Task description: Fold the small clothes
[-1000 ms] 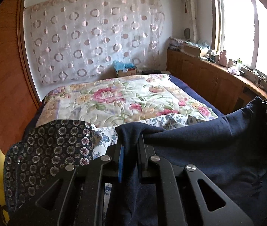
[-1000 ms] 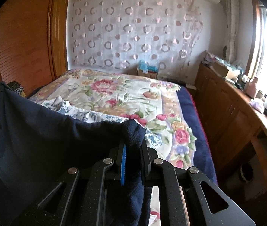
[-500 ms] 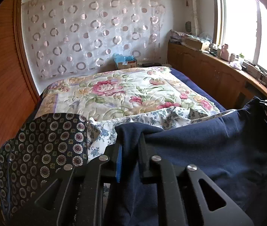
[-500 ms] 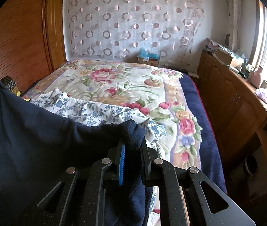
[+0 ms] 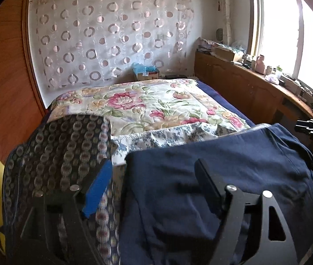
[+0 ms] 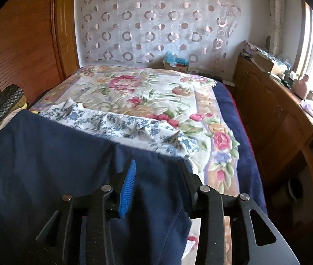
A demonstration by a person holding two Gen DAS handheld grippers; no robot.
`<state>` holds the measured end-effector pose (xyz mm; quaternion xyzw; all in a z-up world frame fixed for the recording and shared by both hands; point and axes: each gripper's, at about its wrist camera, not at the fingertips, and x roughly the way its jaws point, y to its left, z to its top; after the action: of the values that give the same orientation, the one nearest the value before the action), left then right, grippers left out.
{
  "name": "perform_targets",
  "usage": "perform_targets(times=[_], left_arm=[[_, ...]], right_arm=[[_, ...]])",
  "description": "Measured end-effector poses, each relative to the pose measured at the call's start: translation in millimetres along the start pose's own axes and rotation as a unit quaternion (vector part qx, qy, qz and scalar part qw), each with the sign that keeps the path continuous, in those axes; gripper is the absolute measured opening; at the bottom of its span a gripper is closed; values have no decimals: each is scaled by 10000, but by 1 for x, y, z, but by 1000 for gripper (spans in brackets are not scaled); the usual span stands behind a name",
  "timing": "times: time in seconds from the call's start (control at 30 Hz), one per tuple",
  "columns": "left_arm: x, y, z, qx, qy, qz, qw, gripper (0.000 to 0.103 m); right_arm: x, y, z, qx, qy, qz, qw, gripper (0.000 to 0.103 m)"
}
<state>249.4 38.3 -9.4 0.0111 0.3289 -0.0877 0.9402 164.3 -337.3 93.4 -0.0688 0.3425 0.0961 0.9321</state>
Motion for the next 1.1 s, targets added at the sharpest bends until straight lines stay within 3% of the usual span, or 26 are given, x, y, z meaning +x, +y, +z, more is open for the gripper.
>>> perform_targets(times=[0.07,0.17,0.47,0.93,1.1], left_arm=[[-8,1,-11,-22,30,61,10000,78],[-20,1,-27,-6,76,189,9998,78],[-37,-5,-58,-25,274,110,9996,78],[-30,-36,-90,15,590,-200,9981,78],[-27,-43,-98,-4,735,-200,9971,78]], right_arm=[[-8,2,-11,19,5,29,10000,48],[-19,4,-28,130,85,19,9999,49],[-45,-1,-61,410,456,-54,9981,49],[-54,0,-70,842,774,-340,9929,49],[-50,3,-64,963,734,-221,9924,49]])
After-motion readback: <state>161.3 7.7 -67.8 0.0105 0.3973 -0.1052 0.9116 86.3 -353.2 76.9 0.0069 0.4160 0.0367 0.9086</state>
